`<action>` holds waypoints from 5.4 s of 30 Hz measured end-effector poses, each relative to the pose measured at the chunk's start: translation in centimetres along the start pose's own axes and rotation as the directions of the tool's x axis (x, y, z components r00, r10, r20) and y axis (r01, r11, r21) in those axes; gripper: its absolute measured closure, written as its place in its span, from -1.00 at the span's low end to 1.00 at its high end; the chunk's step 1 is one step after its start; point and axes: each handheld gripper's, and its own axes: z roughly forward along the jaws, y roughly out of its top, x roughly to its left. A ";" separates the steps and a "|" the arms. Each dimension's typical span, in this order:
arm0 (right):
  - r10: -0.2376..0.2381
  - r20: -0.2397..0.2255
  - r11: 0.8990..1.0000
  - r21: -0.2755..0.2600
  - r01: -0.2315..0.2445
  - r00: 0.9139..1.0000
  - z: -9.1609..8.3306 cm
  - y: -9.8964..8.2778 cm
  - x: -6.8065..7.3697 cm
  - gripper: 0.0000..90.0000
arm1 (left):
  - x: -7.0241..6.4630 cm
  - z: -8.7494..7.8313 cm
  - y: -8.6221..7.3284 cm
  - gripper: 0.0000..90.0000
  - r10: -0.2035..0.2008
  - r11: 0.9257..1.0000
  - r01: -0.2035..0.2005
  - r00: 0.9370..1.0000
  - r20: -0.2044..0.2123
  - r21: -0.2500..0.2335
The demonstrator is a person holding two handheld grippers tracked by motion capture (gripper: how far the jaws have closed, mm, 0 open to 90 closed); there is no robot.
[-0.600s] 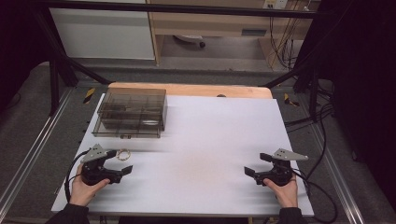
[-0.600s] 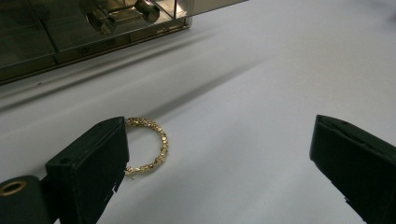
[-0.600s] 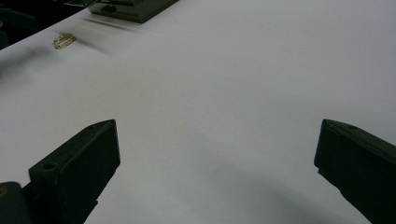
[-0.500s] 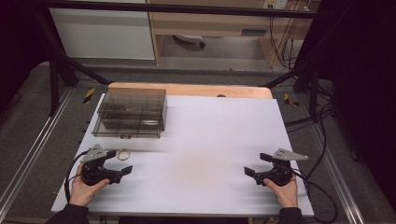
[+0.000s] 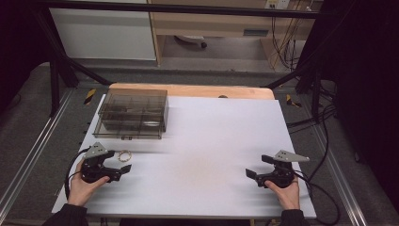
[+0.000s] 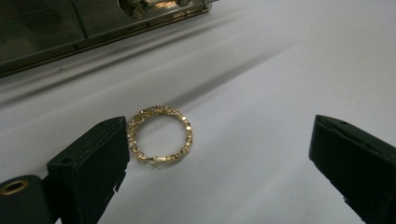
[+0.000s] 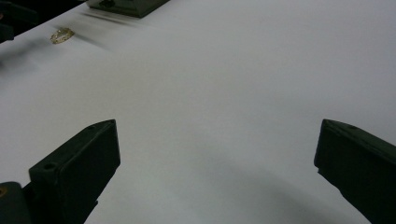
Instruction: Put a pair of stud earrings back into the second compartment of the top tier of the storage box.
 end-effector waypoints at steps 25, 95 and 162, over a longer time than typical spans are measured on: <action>-0.007 0.011 1.000 0.020 0.007 1.000 0.0 0.0 0.0 -0.98 | 2.5 1.2 1.4 -0.32 -0.006 0.995 0.025 0.984 -0.179 0.100; -0.009 0.011 0.999 0.032 0.009 1.000 0.1 -0.1 0.0 -0.98 | 1.0 -0.4 2.0 0.91 -0.002 0.997 0.012 0.993 -0.122 0.076; -0.021 0.016 0.999 0.044 0.021 1.000 0.1 -0.1 0.0 -0.98 | 1.5 0.1 12.1 0.91 -0.002 0.999 0.006 0.991 -0.137 0.033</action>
